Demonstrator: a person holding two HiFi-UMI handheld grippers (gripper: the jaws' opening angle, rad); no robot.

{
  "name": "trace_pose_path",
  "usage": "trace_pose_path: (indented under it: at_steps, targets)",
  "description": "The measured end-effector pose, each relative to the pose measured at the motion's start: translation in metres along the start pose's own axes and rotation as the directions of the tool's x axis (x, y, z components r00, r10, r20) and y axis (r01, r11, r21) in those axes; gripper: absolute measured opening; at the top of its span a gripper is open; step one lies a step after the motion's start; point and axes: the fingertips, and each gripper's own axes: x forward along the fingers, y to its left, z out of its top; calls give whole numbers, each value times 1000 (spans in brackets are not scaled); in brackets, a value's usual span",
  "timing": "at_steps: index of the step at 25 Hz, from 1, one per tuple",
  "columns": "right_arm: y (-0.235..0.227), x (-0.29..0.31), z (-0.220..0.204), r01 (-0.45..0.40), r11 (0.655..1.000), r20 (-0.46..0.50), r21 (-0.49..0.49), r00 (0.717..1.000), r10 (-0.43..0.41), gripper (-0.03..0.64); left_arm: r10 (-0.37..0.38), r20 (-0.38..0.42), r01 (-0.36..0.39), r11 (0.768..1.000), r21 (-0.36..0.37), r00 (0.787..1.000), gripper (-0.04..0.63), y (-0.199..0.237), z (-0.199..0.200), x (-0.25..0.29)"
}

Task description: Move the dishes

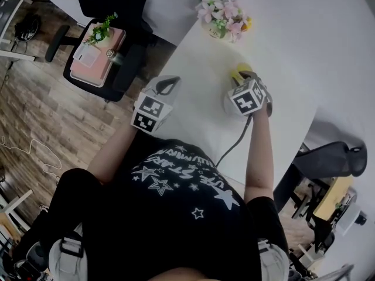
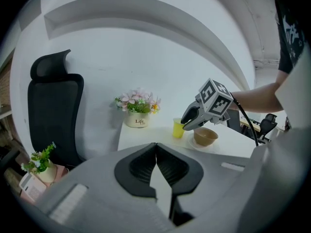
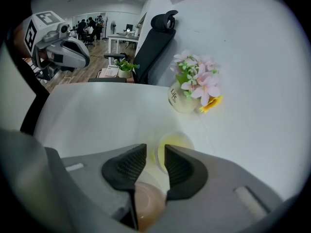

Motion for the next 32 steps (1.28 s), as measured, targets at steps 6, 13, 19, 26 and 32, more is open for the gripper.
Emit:
trace_pose_path:
  at_steps: [6, 13, 19, 26, 32]
  targets:
    - [-2, -28, 0, 25, 998, 59, 52, 998, -28, 158, -10, -5, 10, 1000, 23, 1000, 11, -10, 2, -2]
    - [-1, -64, -18, 60, 993, 104, 101, 992, -71, 158, -1, -4, 1, 999, 32, 1000, 11, -26, 4, -8]
    - [24, -74, -38, 42, 996, 98, 81, 994, -50, 158, 7, 9, -8, 997, 73, 1000, 11, -43, 5, -13]
    - [62, -62, -59, -7, 999, 55, 36, 998, 5, 158, 40, 20, -42, 997, 65, 999, 11, -54, 2, -21]
    - [79, -44, -78, -13, 999, 16, 33, 1000, 12, 158, 54, 8, -54, 998, 38, 999, 12, -66, -6, -28]
